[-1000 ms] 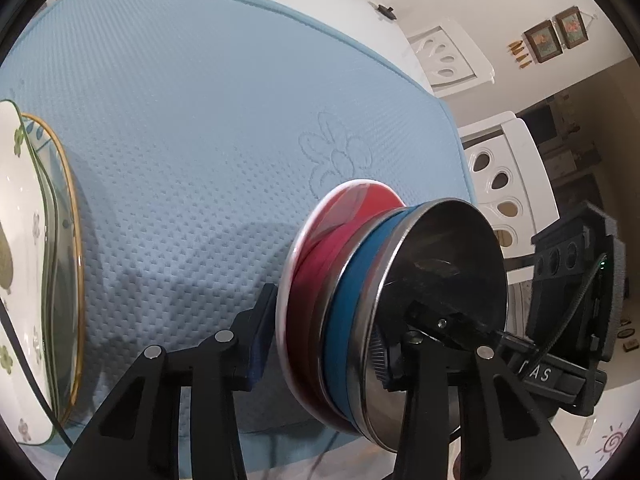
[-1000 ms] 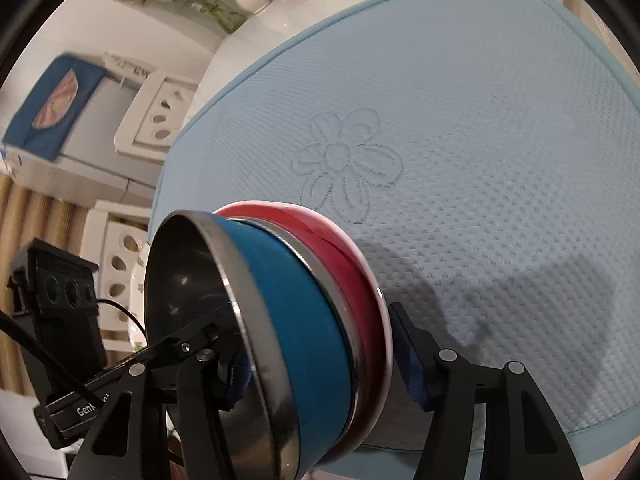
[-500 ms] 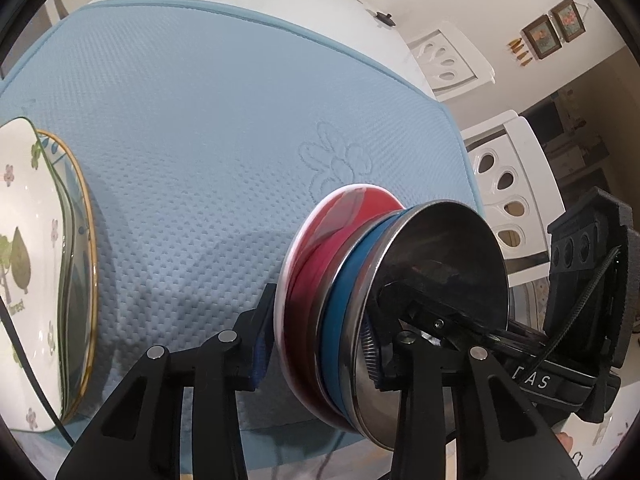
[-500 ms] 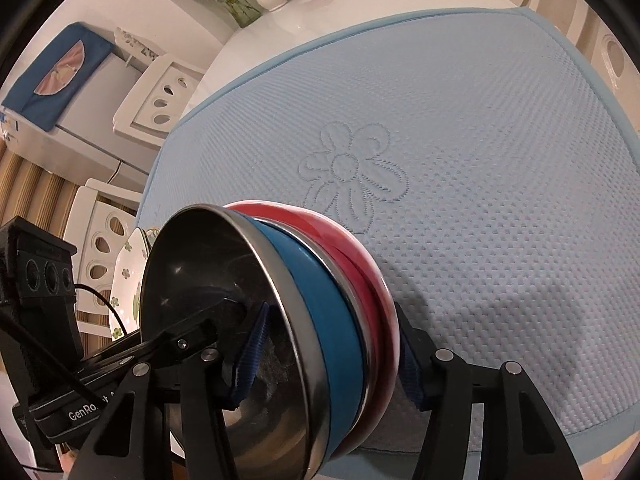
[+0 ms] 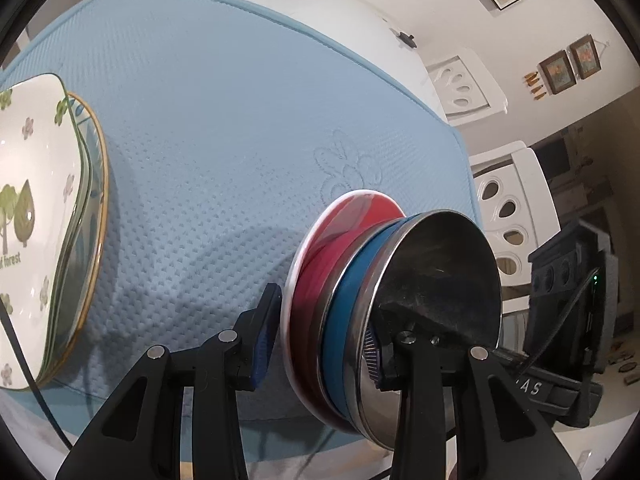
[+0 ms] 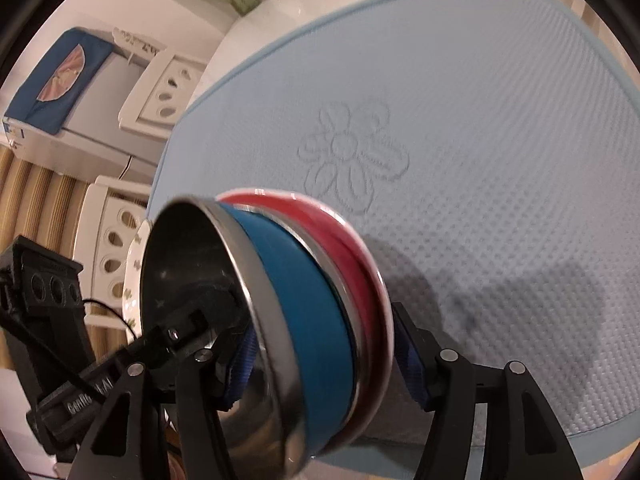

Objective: Organize plates and bowls
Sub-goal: 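Lift the bowl stack with both grippers and carry it over the plate stack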

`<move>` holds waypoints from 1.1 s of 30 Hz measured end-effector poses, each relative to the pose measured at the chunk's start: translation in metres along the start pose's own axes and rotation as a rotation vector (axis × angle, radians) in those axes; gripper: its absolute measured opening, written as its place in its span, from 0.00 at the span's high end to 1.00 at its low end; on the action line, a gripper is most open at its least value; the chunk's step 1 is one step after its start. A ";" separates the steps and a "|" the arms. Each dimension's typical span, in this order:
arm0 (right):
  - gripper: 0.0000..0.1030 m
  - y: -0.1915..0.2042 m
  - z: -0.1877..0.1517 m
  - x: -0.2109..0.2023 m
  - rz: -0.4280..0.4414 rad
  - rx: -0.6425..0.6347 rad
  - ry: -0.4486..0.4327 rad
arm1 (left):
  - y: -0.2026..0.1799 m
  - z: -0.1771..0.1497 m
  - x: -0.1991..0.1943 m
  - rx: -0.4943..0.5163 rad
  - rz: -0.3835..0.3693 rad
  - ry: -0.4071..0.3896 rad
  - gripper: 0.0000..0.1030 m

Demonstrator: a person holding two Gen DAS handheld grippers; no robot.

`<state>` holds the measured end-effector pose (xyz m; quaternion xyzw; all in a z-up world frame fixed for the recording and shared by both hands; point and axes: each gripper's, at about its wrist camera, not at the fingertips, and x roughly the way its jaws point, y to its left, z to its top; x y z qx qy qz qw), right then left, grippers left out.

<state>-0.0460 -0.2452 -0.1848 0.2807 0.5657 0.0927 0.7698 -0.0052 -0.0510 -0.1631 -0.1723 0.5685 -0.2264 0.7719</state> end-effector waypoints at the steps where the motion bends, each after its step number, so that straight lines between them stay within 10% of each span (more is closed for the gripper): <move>1: 0.41 0.000 -0.002 0.000 0.005 0.000 -0.005 | -0.002 -0.001 0.001 0.009 0.009 -0.001 0.67; 33: 0.45 0.091 0.015 -0.060 -0.042 -0.276 -0.136 | -0.027 0.001 -0.105 -0.026 0.067 -0.298 0.69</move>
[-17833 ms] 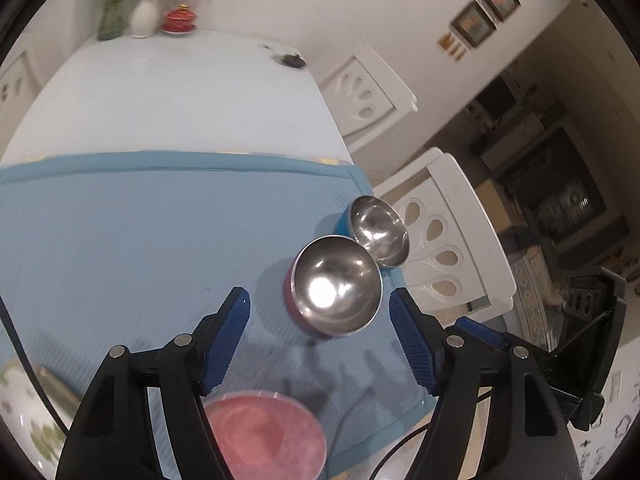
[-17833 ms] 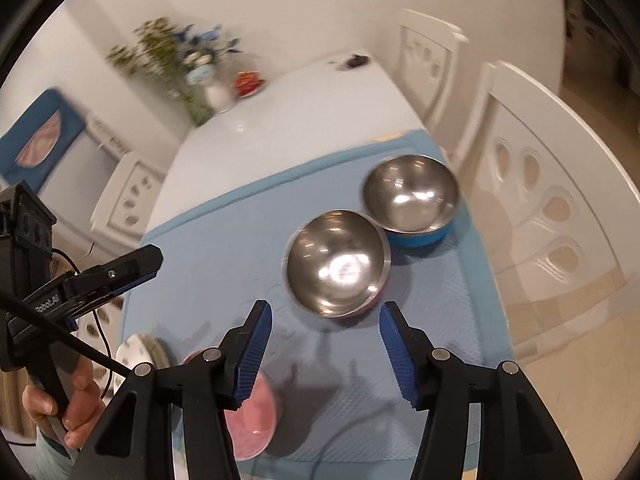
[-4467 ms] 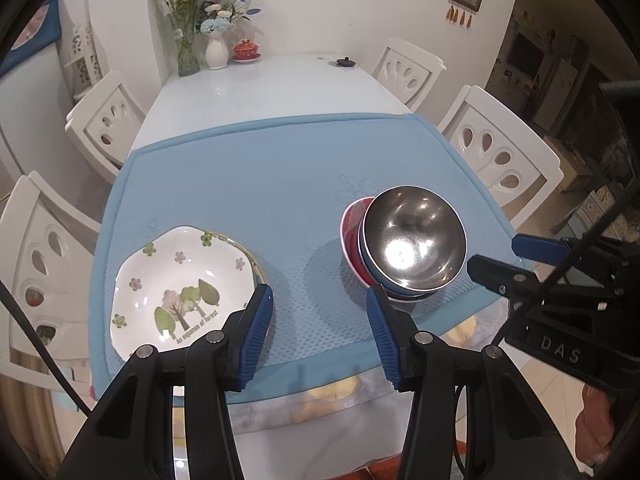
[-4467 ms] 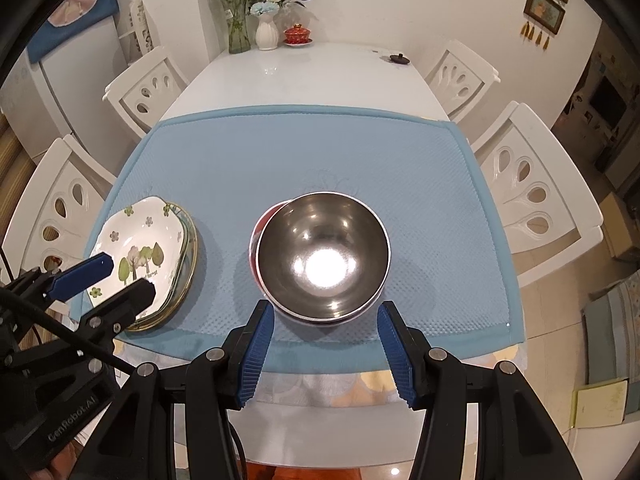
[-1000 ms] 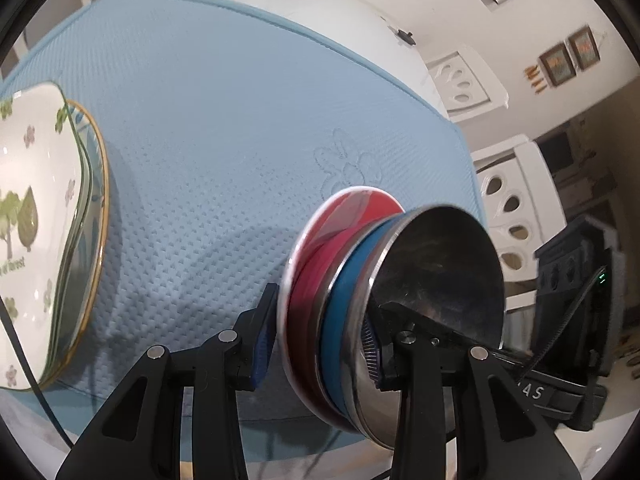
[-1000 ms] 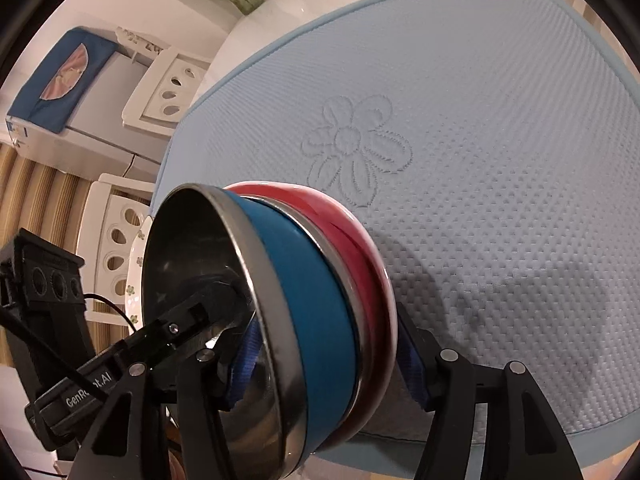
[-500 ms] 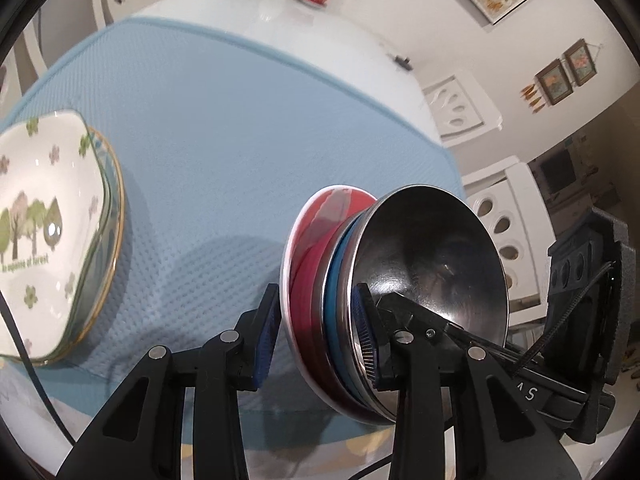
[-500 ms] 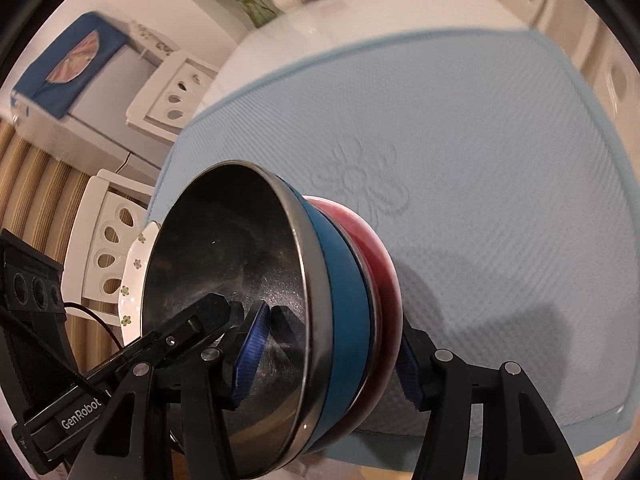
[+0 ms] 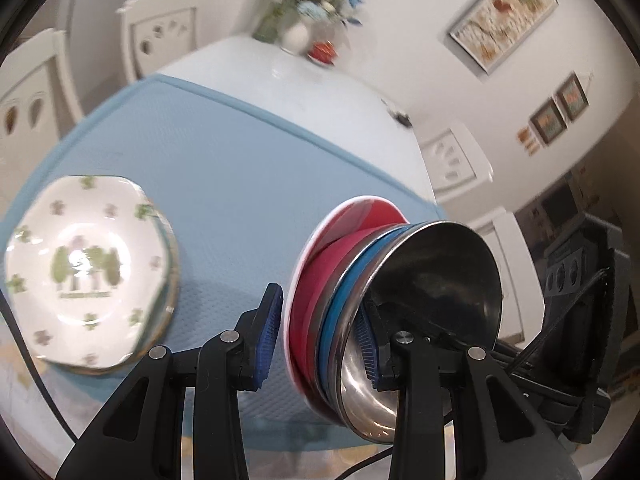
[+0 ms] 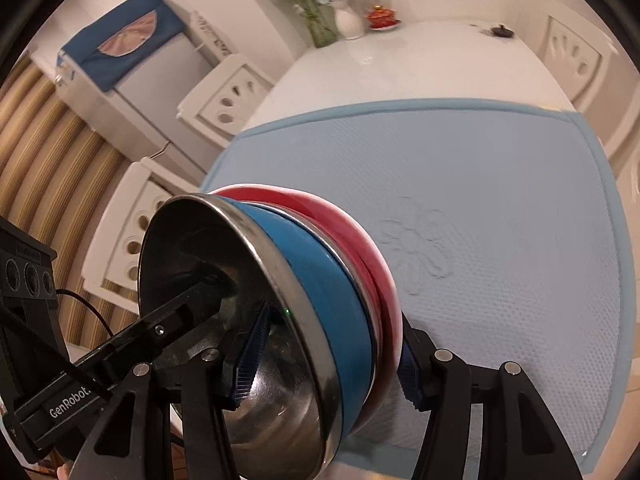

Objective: Organize plates and bowls
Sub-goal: 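Lift the bowl stack with both grippers and carry it over the plate stack, then lower the bowl stack onto the floral plate stack with both grippers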

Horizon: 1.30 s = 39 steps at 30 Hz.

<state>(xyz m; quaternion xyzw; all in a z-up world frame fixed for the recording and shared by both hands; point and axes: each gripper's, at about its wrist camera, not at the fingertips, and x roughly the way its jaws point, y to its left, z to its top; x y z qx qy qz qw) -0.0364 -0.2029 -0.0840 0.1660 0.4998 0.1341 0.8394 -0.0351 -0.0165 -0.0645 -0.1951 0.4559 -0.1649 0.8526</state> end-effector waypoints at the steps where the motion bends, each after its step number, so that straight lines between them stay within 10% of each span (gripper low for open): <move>1: 0.45 0.009 0.001 0.000 0.010 -0.007 0.004 | 0.005 0.001 -0.010 -0.013 0.010 -0.017 0.69; 19: 0.46 0.164 -0.004 0.085 0.066 -0.041 0.137 | 0.145 0.023 -0.079 -0.103 0.084 -0.026 0.69; 39: 0.46 0.180 -0.006 0.161 -0.106 0.113 0.191 | 0.219 0.047 -0.026 -0.028 -0.034 0.162 0.69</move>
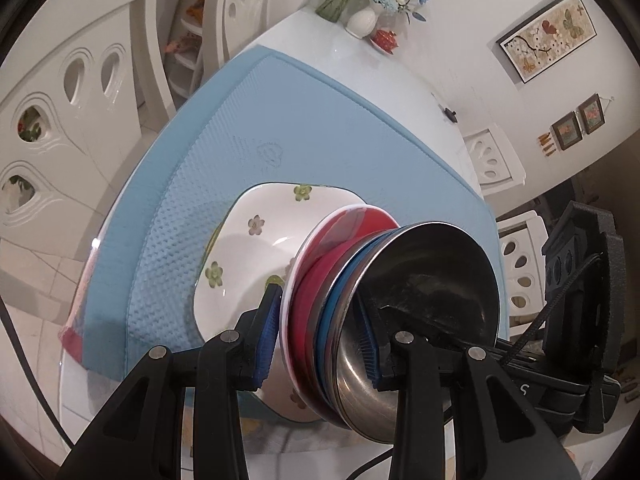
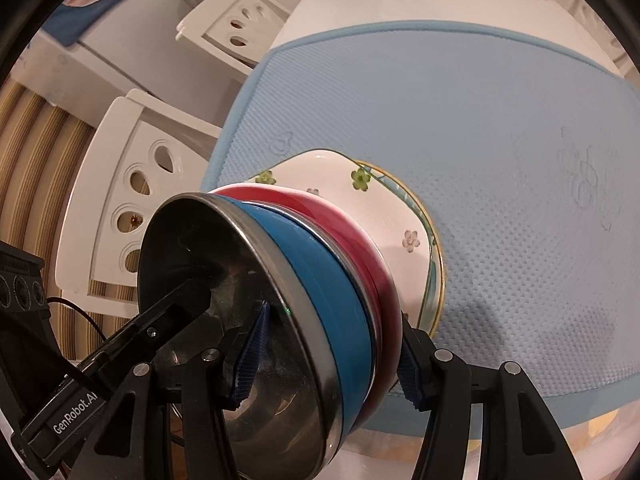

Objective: Organize plates and bowls
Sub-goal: 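Lower the bowl stack onto the floral plate stack with both grippers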

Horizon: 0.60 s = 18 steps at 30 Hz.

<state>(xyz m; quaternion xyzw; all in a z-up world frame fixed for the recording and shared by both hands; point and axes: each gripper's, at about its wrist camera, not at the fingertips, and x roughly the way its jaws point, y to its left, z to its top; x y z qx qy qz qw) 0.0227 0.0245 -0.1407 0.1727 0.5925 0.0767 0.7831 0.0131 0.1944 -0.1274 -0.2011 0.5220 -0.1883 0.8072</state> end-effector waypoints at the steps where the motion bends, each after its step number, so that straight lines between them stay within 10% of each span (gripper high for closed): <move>1: 0.46 0.000 0.000 0.002 -0.005 0.003 0.003 | 0.002 0.001 0.001 -0.001 -0.002 0.005 0.69; 18: 0.46 0.001 0.003 -0.031 -0.032 -0.022 -0.081 | 0.008 0.015 -0.029 0.091 0.001 -0.062 0.66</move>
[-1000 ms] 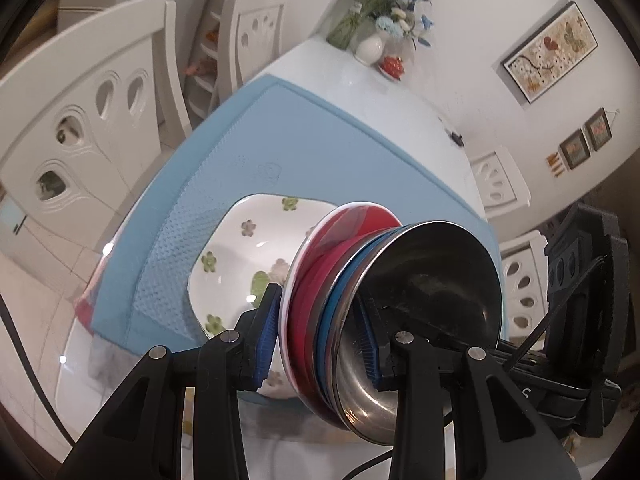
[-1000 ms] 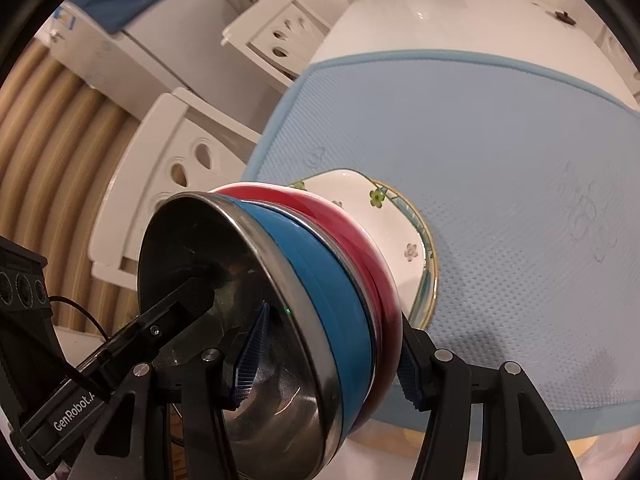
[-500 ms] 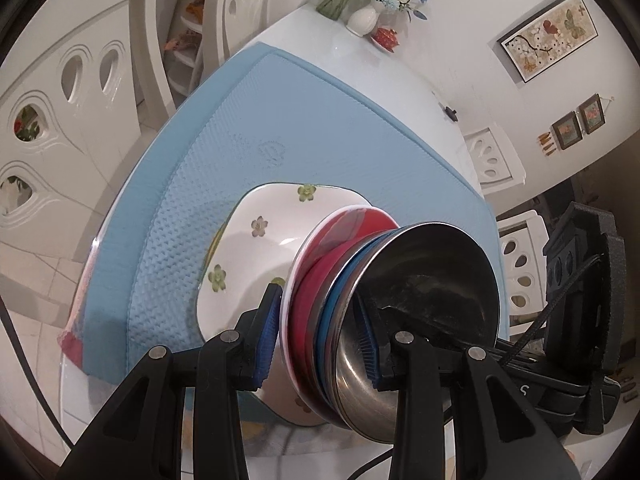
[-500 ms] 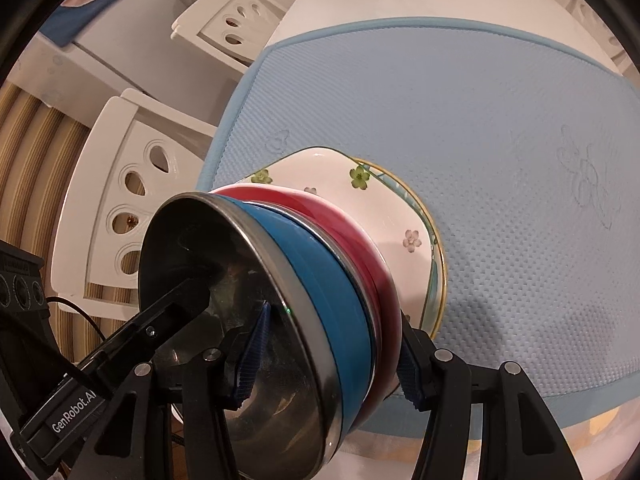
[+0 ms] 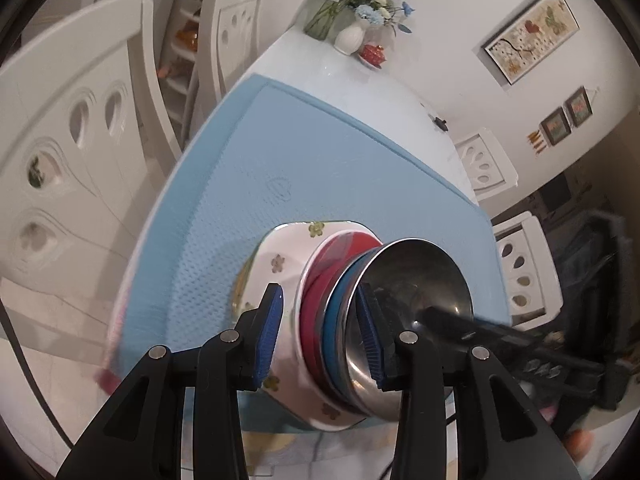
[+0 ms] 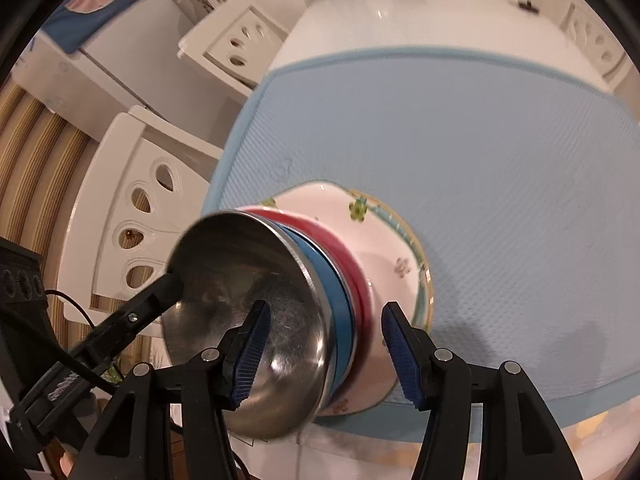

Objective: Organize plates and bowls
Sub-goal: 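Lower the bowl stack onto the floral plate stack with both grippers, then open both grippers and pull them back from the bowls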

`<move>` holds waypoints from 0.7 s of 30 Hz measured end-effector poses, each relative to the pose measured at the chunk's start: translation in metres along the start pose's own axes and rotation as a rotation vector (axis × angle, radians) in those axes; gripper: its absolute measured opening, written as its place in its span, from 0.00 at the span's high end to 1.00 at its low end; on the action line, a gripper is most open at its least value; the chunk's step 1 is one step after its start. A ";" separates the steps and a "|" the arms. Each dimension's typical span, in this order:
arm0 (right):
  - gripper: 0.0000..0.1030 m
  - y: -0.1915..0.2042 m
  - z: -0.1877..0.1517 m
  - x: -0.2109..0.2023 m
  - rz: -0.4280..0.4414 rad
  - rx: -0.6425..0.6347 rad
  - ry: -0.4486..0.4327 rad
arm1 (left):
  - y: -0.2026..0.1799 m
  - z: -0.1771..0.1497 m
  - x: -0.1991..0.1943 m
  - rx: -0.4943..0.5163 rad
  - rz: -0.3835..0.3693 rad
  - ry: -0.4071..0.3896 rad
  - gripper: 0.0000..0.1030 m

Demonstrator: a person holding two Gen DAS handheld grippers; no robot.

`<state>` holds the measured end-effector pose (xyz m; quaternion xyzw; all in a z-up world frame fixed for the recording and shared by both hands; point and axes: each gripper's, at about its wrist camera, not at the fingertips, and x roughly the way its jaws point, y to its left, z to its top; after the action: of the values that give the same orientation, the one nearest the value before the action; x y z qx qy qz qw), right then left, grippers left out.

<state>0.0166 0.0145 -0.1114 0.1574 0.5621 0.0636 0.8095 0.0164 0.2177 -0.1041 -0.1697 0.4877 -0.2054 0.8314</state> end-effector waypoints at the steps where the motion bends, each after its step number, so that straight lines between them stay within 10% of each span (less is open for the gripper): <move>1: 0.46 0.002 -0.001 -0.011 -0.007 -0.015 -0.028 | -0.002 0.000 -0.003 0.014 0.002 -0.003 0.66; 6: 0.45 0.020 -0.005 -0.050 -0.096 -0.086 -0.145 | -0.018 0.002 -0.024 0.093 0.038 -0.056 0.66; 12: 0.38 0.053 -0.012 -0.079 -0.335 -0.188 -0.268 | -0.038 0.022 -0.052 0.152 0.080 -0.198 0.33; 21: 0.34 0.063 -0.018 -0.095 -0.289 -0.088 -0.288 | -0.040 0.042 -0.065 0.116 0.021 -0.211 0.32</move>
<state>-0.0300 0.0508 -0.0126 0.0471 0.4539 -0.0518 0.8883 0.0182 0.2197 -0.0173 -0.1369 0.3865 -0.2057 0.8886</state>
